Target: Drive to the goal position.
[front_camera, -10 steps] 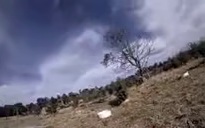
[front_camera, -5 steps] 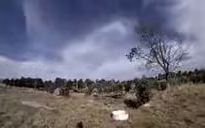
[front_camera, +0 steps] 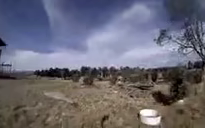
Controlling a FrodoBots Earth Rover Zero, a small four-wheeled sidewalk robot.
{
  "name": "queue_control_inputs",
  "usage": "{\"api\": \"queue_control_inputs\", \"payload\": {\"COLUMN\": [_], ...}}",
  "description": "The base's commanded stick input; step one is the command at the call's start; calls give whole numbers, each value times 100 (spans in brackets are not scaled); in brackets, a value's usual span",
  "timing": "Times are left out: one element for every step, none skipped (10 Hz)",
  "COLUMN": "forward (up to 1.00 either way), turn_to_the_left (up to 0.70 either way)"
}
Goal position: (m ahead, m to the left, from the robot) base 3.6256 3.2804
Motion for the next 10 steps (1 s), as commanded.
{"api": "queue_control_inputs", "payload": {"forward": [70, 70, 70, 70, 70, 70, 70, 70, 70, 70], "turn_to_the_left": [27, 27, 27, 27, 27, 27, 27, 27, 16, 1]}}
